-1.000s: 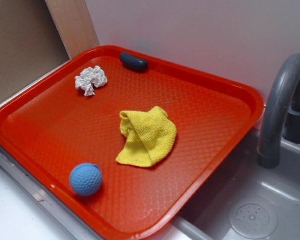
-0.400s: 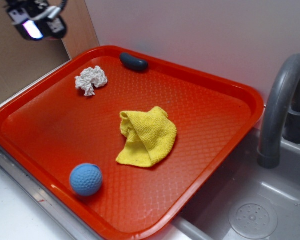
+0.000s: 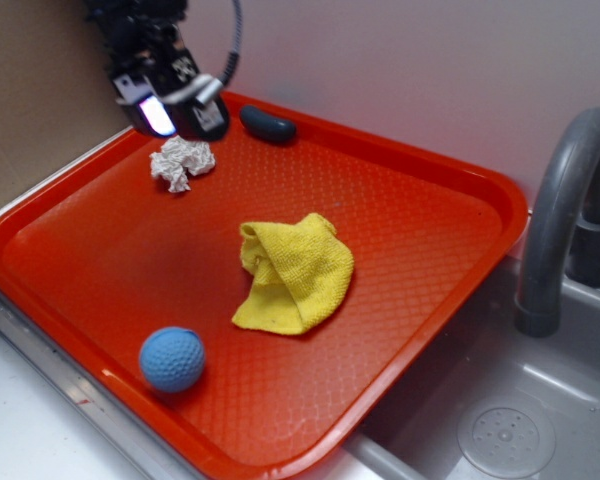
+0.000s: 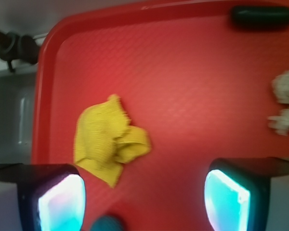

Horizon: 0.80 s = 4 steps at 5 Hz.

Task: Grab the yellow cloth.

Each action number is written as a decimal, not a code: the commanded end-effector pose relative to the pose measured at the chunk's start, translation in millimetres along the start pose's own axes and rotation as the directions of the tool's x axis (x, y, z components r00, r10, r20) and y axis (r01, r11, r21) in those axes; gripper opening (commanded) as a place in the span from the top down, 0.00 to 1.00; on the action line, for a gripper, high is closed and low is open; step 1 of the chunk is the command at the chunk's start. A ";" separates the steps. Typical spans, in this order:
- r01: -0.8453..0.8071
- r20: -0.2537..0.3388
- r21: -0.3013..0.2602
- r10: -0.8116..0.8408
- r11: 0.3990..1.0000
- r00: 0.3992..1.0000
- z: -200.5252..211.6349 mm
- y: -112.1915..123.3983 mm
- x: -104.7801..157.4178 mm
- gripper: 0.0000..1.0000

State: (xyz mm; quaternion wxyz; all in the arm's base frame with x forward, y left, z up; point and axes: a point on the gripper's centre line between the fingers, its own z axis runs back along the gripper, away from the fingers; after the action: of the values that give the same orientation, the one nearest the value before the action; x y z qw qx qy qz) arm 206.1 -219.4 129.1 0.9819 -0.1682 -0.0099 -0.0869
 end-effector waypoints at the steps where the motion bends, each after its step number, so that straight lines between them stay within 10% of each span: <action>1: 0.081 -0.056 0.038 -0.079 0.996 0.995 -44.1 -37.3 1.3 0.00; 4: 0.089 -0.188 0.127 -0.064 0.988 0.980 -95.5 -52.5 26.8 0.00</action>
State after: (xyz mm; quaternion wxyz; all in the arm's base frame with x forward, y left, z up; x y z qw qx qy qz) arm 223.0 -293.8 37.4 0.9851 -0.0678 0.0943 -0.1269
